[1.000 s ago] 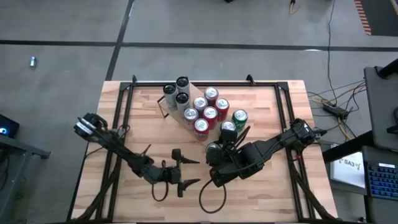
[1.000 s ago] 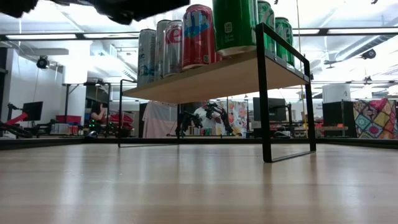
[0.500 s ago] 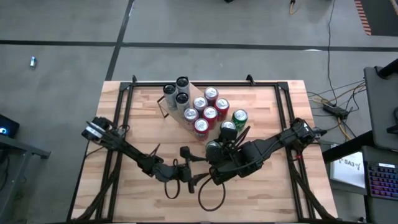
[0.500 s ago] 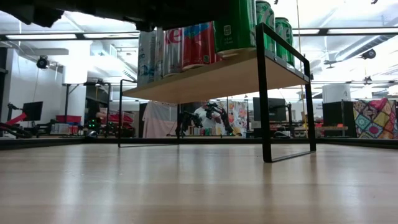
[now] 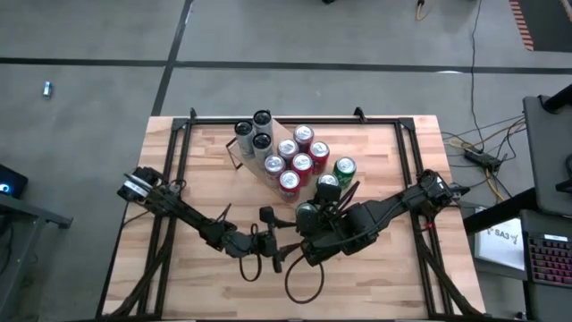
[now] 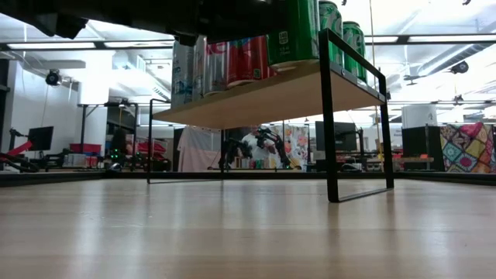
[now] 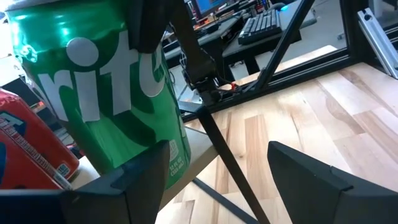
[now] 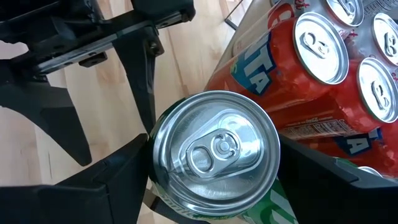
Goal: Place canned beverage on shelf
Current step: Put the green soda can on the shelf aligned with the other green soda can
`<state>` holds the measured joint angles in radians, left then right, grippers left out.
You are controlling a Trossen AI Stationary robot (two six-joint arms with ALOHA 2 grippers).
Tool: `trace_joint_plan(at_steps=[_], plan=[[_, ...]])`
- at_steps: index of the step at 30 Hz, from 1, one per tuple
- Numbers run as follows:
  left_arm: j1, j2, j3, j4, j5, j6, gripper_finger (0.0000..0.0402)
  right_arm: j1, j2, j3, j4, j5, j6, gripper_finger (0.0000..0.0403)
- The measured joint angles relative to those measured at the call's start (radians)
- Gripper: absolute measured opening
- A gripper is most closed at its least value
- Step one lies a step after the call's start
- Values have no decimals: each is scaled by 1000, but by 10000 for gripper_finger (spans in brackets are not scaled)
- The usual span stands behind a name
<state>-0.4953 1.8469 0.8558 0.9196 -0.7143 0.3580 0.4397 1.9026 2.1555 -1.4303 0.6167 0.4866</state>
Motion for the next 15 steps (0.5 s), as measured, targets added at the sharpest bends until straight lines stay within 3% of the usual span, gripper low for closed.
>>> trace_joint_plan(at_steps=[15], plan=[[0,0,0,0,0,-1,256,-1,0,-12,4,0,14,295]])
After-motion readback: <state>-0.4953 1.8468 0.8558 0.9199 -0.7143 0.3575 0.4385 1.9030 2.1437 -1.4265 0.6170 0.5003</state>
